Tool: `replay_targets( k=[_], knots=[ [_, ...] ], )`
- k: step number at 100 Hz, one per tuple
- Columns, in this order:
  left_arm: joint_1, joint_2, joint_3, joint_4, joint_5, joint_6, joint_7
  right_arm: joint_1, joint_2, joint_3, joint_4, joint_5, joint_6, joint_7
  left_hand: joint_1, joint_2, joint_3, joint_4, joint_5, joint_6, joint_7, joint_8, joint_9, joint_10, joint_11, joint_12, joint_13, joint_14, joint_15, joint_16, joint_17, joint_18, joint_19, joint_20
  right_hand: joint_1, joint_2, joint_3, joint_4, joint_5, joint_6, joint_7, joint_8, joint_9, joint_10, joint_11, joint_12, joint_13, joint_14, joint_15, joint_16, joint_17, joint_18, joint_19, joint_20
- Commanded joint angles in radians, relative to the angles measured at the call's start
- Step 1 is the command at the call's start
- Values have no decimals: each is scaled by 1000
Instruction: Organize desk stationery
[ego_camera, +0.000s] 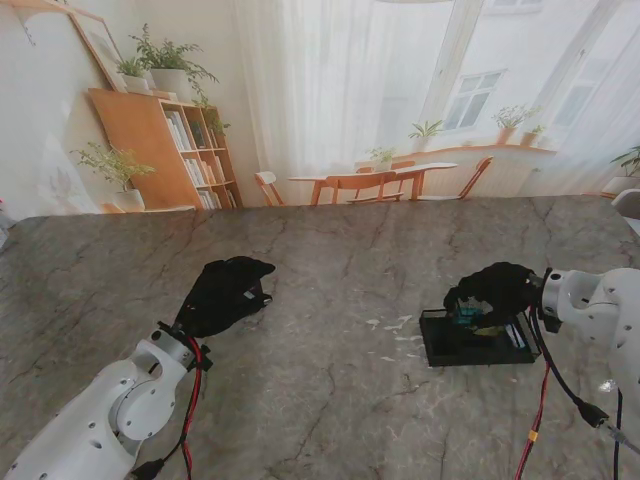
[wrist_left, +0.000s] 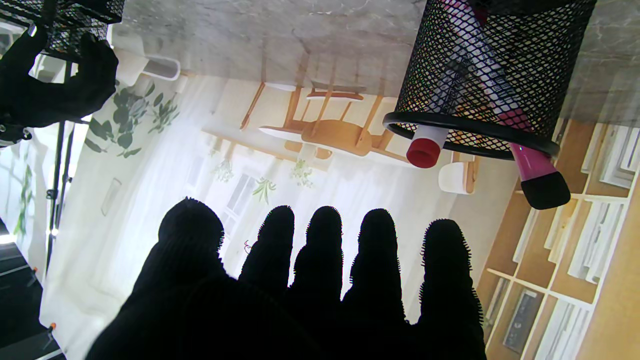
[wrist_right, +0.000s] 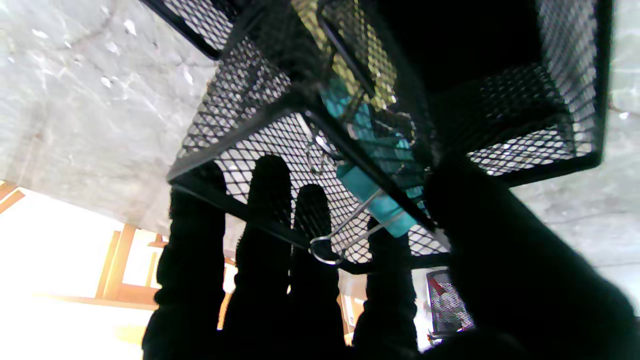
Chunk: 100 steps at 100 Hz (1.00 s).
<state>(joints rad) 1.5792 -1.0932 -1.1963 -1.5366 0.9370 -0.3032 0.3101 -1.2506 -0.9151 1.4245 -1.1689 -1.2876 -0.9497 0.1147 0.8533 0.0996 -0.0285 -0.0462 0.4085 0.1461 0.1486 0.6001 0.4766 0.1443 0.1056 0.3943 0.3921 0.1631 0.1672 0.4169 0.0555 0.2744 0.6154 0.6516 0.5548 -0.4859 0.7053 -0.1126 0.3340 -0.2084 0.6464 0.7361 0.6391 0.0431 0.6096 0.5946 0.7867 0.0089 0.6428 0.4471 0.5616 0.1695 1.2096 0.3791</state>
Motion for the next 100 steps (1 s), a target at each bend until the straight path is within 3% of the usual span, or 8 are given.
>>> replay_targets(
  k=[1,25,48,79,100],
  knots=[
    [3,-2,3,3,-3,-5,3,-4,2,7,-9,-5,-28,13,23,69,-18,-5,18,-11,7,4,3,-20,-3,5,11,-20,2,8,-6,-6,-8,-8,-39,52,-18,45,44,61,20,60,-28,-43,-28,-6,-4,16,20,20,-19,38,38,26],
    [2,-2,4,5,-5,-7,2,-27,-5,37,-42,40,-6,76,23,68,-19,-5,19,-12,7,4,3,-20,-2,5,12,-20,2,8,-6,-6,-8,-8,-156,230,-227,64,42,124,-126,98,-49,2,-91,8,-24,72,18,43,-78,88,40,68],
    [2,-2,4,5,-6,-7,3,-31,-11,52,-67,91,8,120,21,68,-19,-6,19,-11,8,4,3,-20,-2,5,11,-20,2,8,-6,-6,-8,-8,-223,334,-273,75,7,152,-268,91,-75,31,-172,4,-60,109,-18,43,-125,123,25,89],
    [4,-3,1,5,-6,-8,7,-26,-19,60,-101,154,34,166,21,68,-19,-5,18,-12,7,4,3,-20,-2,5,11,-21,2,8,-7,-5,-9,-8,-254,419,-317,84,-34,164,-408,45,-103,67,-322,-50,-125,150,-127,16,-164,154,13,114],
    [6,-3,-1,3,-5,-7,9,-38,-32,68,-154,274,106,221,21,67,-19,-5,18,-12,7,4,3,-19,-3,5,11,-19,1,8,-8,-3,-8,-8,-305,468,-331,89,-91,188,-476,16,-167,74,-447,-114,-222,189,-305,-46,-255,185,-60,116]
  ],
)
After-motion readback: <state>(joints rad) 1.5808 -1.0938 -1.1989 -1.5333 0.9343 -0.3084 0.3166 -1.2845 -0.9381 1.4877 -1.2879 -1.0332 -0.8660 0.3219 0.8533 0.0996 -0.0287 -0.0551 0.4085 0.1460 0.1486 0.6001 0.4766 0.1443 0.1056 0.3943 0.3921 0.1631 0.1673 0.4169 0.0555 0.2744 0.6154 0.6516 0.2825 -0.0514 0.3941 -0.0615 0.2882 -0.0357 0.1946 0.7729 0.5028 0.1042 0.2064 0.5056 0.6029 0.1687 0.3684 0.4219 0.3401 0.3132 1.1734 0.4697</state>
